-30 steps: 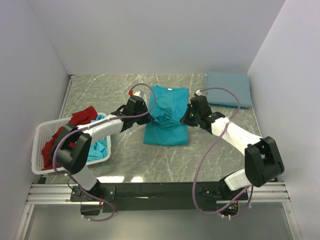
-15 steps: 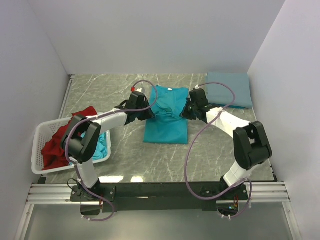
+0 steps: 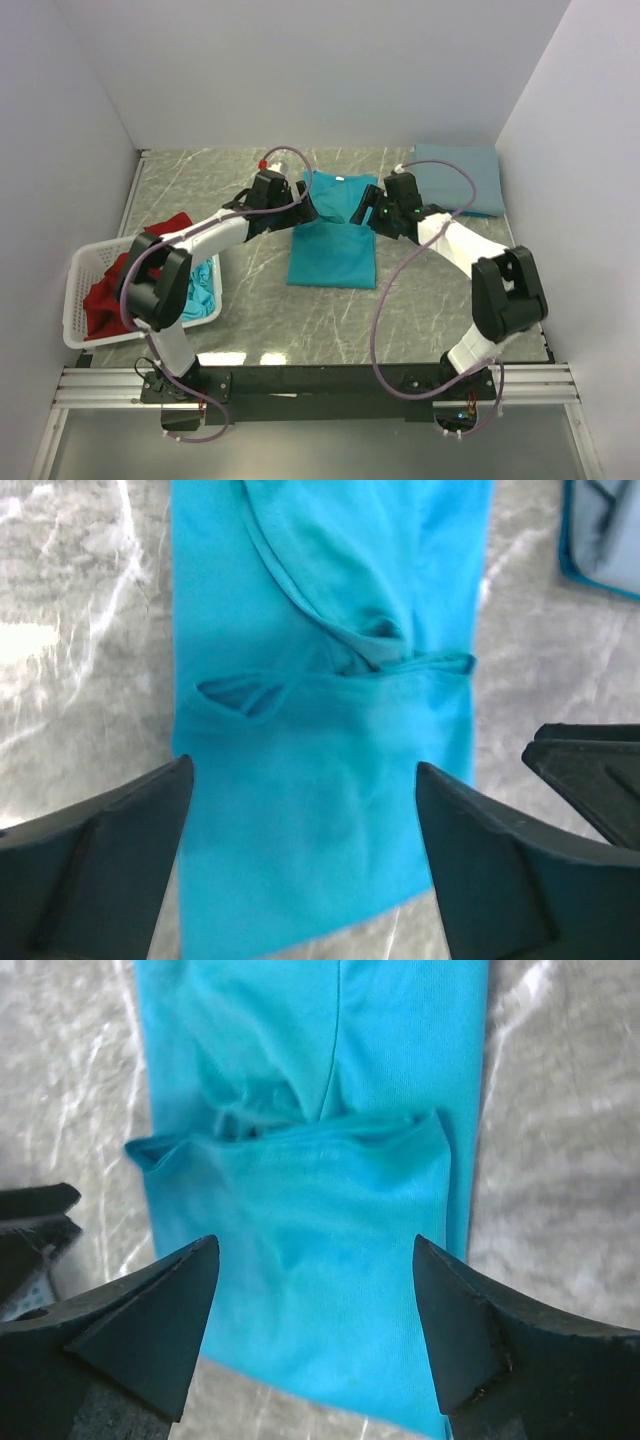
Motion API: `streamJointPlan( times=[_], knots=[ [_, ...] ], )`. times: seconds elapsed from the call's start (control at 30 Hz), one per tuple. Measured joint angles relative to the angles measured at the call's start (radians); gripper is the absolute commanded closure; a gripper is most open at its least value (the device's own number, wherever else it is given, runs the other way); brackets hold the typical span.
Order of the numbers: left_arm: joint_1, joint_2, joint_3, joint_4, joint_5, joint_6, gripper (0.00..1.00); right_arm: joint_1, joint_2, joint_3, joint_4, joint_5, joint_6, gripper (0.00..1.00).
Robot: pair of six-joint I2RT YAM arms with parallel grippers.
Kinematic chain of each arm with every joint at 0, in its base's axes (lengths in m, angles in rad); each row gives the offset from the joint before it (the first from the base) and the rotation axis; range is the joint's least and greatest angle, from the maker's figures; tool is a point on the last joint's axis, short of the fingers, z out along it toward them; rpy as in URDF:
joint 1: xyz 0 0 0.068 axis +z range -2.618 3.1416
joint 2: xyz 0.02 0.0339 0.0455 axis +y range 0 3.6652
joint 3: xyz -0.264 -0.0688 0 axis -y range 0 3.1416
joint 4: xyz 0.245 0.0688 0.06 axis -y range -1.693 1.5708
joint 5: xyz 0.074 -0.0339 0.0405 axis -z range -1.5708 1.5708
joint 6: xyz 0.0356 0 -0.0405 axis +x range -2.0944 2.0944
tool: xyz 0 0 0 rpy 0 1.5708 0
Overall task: Fold and stack the t-shirts
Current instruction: Fold the tshirt
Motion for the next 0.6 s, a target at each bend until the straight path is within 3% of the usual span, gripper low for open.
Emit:
streamJointPlan(
  times=[0.33, 0.6],
  knots=[
    [0.000, -0.311, -0.214, -0.012, 0.050, -0.023, 0.01, 0.000, -0.361, -0.260, 0.011, -0.008, 0.008, 0.13],
    [0.000, -0.489, -0.483, 0.003, 0.066, -0.081, 0.01, 0.008, -0.500, -0.452, 0.021, -0.049, 0.033, 0.13]
  ],
)
